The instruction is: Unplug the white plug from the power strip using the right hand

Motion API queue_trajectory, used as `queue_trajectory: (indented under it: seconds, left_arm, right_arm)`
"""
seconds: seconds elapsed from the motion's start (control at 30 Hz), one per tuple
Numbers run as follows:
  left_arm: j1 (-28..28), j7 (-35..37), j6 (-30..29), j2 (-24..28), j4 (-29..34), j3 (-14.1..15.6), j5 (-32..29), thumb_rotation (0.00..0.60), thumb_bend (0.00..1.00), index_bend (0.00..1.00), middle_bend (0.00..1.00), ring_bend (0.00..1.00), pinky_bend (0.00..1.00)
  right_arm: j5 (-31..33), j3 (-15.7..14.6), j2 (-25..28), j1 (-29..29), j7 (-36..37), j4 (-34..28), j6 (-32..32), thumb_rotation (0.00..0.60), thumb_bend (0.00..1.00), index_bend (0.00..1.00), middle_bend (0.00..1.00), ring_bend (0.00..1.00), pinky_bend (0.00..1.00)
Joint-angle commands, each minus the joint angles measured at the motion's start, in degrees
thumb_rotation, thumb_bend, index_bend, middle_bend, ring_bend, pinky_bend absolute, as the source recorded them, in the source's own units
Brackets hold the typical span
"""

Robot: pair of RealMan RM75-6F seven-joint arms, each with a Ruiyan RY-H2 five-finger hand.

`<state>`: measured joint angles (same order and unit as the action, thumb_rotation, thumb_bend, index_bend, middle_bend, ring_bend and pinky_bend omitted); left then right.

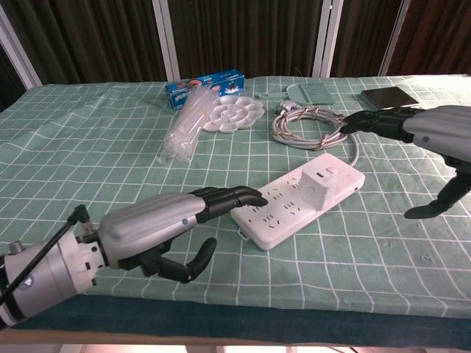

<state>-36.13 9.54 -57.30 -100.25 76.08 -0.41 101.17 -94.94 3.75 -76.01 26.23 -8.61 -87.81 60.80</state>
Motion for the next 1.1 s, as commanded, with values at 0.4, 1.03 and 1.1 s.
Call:
queue_trajectory:
  seconds: [0.4, 1.03, 1.1]
  left_arm:
    - [-4.07, -6.21, 3.32, -9.1, -8.14, -1.14, -4.67, 0.596, 0.77, 0.0, 0.0, 0.0, 0.03]
    - [-5.7, -9.2, 3.69, -11.93, -11.0, 0.81, -6.64, 0.599, 0.77, 0.0, 0.0, 0.0, 0.03]
    - [-5.74, -9.38, 3.66, -11.88, -10.91, 1.02, -6.81, 0.598, 0.77, 0.0, 0.0, 0.0, 0.03]
  right_arm:
    - [3.6, -0.22, -3.35, 3.82, -0.17, 3.75, -4.13, 0.6, 0.15, 0.0, 0.0, 0.0, 0.0]
    - [3.09, -0.53, -12.26, 7.83, -2.94, 12.55, -3.61, 0.6, 0.2, 0.14, 0.08, 0.0, 0.04]
    - [2.81, -0.58, -13.6, 8.0, -3.02, 13.91, -2.85, 0.6, 0.23, 0.21, 0.14, 0.03, 0.11]
